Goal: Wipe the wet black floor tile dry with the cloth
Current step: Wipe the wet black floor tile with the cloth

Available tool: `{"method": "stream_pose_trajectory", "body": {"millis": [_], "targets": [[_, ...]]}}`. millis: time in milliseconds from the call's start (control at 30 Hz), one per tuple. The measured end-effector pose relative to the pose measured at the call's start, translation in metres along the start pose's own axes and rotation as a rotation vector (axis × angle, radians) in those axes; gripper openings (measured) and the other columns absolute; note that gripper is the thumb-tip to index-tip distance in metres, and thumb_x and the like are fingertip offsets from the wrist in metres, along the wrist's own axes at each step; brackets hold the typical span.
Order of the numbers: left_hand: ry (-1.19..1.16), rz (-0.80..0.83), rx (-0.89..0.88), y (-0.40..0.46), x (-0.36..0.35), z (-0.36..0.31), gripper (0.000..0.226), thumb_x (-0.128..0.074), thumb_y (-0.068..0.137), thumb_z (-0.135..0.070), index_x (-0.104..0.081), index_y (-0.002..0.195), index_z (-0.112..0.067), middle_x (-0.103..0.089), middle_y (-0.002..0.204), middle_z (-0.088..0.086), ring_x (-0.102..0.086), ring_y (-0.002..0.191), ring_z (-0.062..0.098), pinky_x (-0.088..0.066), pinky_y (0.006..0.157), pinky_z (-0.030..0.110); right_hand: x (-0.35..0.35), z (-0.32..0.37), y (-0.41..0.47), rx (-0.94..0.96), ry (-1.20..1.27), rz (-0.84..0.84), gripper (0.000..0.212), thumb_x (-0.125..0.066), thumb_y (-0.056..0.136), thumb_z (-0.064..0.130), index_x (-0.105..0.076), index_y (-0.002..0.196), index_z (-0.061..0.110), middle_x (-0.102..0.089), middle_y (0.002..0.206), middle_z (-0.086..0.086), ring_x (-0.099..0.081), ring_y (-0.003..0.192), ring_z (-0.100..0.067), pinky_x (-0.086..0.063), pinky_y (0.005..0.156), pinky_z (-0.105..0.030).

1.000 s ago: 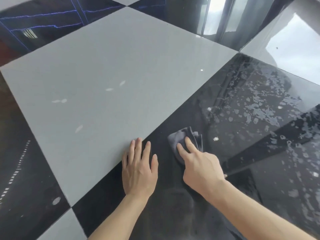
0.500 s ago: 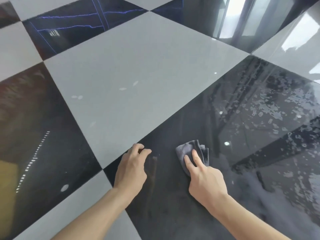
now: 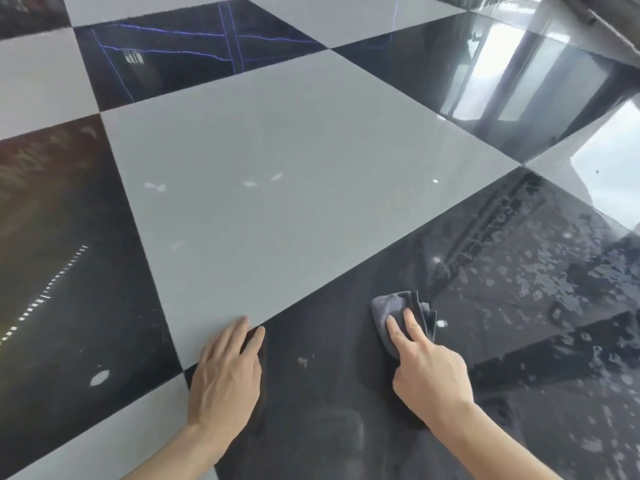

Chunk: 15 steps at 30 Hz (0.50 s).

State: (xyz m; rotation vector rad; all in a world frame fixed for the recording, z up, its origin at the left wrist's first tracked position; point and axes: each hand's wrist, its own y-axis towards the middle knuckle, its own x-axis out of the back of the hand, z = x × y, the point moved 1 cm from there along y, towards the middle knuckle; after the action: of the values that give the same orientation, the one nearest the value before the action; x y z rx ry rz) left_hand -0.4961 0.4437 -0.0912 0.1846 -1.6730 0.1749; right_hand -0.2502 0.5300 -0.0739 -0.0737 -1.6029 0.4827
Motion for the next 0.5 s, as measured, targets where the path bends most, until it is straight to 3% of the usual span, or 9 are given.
{"method": "stream_pose_trajectory", "body": {"millis": [300, 500], "targets": [[-0.062, -0.005, -0.021, 0.001, -0.001, 0.008, 0.043, -0.071, 0.072, 0.0, -0.067, 0.114, -0.009, -0.061, 0.126, 0.01, -0.057, 0.114, 0.029, -0.051, 0.088, 0.044, 0.026, 0.011, 0.08, -0.015, 0.092, -0.092, 0.067, -0.048, 0.078, 0.014, -0.028, 0.14, 0.029, -0.022, 0.152, 0.003, -0.06, 0.099, -0.031, -0.042, 0.063, -0.031], [-0.096, -0.037, -0.044, 0.002, -0.005, 0.013, 0.046, -0.069, 0.072, 0.006, -0.066, 0.115, -0.009, -0.06, 0.126, 0.01, -0.057, 0.114, 0.029, -0.048, 0.091, 0.045, 0.028, 0.017, 0.097, -0.032, 0.078, -0.103, 0.07, -0.048, 0.08, 0.014, -0.022, 0.144, 0.026, -0.018, 0.155, 0.001, -0.06, 0.099, -0.032, -0.043, 0.063, -0.031]]}}
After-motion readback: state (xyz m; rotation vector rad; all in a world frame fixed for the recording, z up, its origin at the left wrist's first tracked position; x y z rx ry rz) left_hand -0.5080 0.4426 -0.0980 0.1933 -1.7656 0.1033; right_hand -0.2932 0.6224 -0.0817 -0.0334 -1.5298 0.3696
